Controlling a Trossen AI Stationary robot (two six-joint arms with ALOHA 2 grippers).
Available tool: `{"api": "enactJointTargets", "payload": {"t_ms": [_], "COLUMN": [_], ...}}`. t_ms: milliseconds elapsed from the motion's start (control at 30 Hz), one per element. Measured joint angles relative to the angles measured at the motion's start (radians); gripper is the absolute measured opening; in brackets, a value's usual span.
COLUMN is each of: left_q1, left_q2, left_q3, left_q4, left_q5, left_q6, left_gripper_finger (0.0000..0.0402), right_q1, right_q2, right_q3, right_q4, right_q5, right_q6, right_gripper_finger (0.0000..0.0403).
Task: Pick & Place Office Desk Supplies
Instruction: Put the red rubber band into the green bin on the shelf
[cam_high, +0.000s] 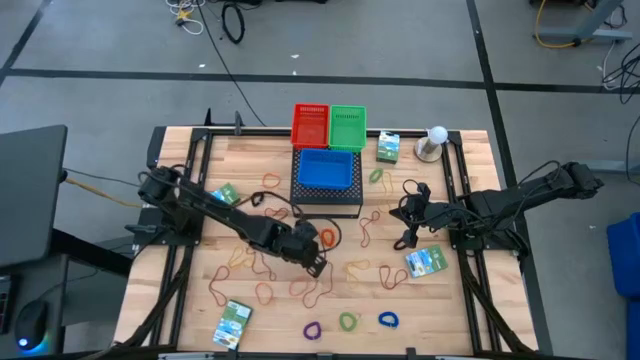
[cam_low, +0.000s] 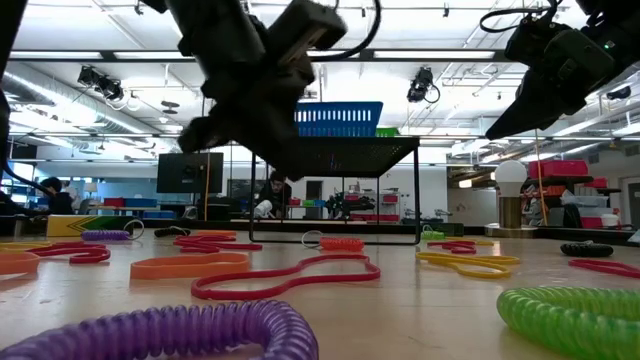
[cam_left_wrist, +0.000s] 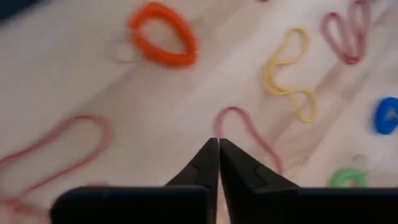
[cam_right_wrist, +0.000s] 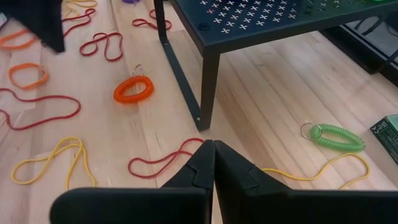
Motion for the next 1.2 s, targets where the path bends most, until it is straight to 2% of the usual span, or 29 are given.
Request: {"api": "enactJointTargets", "payload": {"t_ms": [133,333,400,633,867,1000,1200], "left_q1": [0.003,0.001,0.000,0.003,0.002,0.010,0.031], "left_q2": [-0.049,-0.131,-0.140,-0.142,-0.142,-0.142,-0.142], "left_q3": [-0.041,-0.206,-0.226,-0.225,-0.225,-0.237,-0.343], "left_q4": [-0.083,0.074,0.071,0.012,-0.163,-0.196,-0.023], "left_q5": [-0.004,-0.003,0.008,0.012,-0.039,-0.092,-0.017], "left_q6": [-0.040,-0.137,-0.137,-0.148,-0.311,-0.333,-0.346], "left_gripper_finger": [0.0005,0.0004,0.0009,0.0082,0.0150,0.0161,0.0150], "right_q1": [0.000,0.000,0.000,0.000,0.000,0.000,0.000], "right_q2": [0.000,0.000,0.000,0.000,0.000,0.000,0.000], "right_q3": [0.000,0.000,0.000,0.000,0.000,0.000,0.000], "right_q4": [0.000,-0.001,-0.001,0.000,0.002,0.004,0.008], "right_q5": [0.014,0.026,0.026,0.027,0.049,0.052,0.052], "right_q6": [0.000,0.000,-0.001,0.000,0.004,0.003,0.001], "right_gripper_finger": [0.0011,0.0011,0.0011,0.0011,0.0011,0.0011,0.0011]}}
